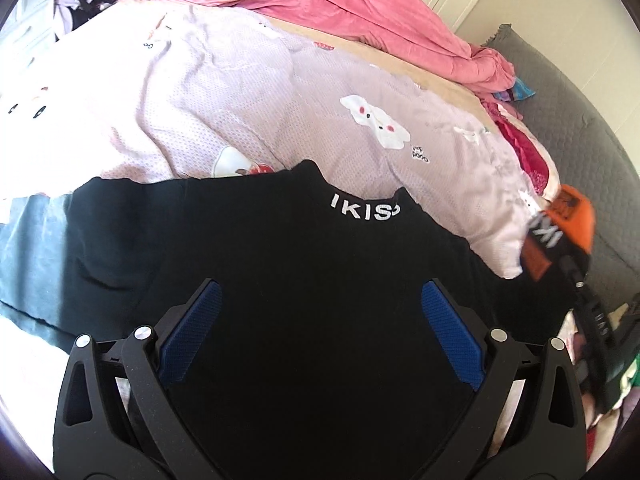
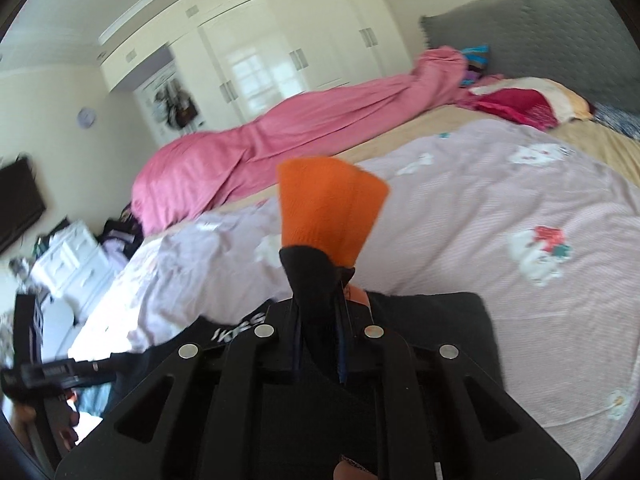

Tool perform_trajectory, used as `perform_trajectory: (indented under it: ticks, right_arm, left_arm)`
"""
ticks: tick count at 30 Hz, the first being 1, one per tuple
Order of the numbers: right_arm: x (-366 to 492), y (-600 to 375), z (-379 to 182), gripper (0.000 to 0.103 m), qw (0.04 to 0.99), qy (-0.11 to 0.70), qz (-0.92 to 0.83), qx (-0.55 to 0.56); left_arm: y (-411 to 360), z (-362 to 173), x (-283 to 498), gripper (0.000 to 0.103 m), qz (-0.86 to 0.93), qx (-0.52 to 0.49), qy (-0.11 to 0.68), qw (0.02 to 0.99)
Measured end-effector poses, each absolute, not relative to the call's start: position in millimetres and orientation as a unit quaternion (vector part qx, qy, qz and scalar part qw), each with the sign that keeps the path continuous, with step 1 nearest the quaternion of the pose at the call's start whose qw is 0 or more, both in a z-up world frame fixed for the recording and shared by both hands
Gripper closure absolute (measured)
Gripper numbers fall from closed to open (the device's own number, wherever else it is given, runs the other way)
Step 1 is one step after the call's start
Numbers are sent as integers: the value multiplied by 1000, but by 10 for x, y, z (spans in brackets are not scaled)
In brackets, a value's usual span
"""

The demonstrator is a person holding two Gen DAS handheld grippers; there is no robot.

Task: Fold small clothes
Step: 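Lift the sleeve cuff with the right tool toward the left tool, then grasp the orange cuff with the left tool while the right tool releases it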

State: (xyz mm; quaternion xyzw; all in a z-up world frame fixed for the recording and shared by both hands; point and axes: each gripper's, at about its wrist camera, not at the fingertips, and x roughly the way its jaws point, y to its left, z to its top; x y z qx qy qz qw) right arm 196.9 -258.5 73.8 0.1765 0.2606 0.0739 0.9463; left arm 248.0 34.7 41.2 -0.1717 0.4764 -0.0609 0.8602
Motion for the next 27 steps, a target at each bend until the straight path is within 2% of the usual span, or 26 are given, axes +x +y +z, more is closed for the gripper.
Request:
perform_trajectory:
  ticks: [18, 27]
  right_arm:
    - [2021, -949, 331, 91, 929, 315, 186, 49]
    - [1884, -682, 71, 78, 892, 377, 245, 44]
  left_arm:
    - [851, 169, 2502, 9, -110, -296, 484, 816]
    - [888, -16, 2532, 9, -138, -348, 489, 788]
